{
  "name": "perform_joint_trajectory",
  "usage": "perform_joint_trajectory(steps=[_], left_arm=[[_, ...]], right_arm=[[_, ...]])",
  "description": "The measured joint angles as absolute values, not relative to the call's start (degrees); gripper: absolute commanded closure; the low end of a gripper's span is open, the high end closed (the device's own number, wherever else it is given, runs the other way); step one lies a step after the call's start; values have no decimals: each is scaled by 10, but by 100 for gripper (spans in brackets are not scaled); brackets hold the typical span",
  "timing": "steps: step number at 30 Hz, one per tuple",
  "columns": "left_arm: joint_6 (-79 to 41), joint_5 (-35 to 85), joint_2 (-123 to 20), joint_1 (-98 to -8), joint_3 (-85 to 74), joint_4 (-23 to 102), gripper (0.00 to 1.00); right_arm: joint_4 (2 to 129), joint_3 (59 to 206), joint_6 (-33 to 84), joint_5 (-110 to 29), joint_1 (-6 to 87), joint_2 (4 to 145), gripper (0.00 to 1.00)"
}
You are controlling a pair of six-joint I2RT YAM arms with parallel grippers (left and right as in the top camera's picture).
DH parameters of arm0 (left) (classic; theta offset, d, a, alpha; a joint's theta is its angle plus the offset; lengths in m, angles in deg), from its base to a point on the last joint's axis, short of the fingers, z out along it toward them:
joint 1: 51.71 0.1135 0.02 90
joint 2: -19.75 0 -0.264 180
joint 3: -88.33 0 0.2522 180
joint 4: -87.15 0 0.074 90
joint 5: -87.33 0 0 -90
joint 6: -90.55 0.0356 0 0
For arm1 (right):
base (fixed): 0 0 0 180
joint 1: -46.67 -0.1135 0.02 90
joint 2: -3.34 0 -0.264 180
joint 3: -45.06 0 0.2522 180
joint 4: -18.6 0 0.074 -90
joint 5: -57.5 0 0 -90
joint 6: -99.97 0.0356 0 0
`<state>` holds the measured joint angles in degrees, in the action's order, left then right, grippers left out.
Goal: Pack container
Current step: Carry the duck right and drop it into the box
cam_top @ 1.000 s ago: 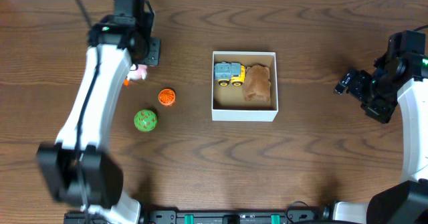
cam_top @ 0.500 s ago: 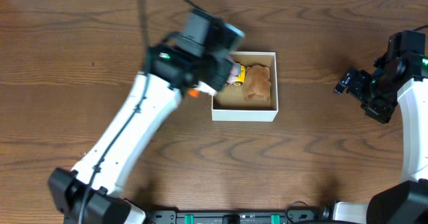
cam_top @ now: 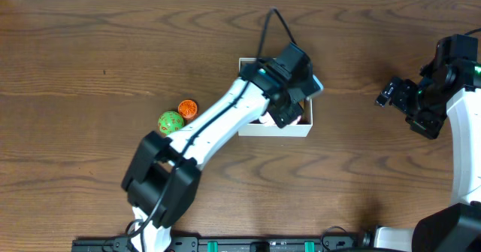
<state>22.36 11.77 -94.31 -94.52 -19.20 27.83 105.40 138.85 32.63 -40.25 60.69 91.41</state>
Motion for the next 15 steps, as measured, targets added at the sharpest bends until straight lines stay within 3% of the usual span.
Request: perform_joint_trajectory(steps=[6,9,13,15], left_arm=[[265,118,-954,-967,-192,278,93],[278,117,-954,-976,-192,279,79],[286,117,-954,-978,-192,283,45],[281,110,-954,-976,-192,286,39]], right_arm=[[1054,1388,326,-402,607,914,1],[1054,1388,326,-403,607,914,1],[1054,1388,326,-402,607,914,1],[1056,1388,326,-403,607,914,1]])
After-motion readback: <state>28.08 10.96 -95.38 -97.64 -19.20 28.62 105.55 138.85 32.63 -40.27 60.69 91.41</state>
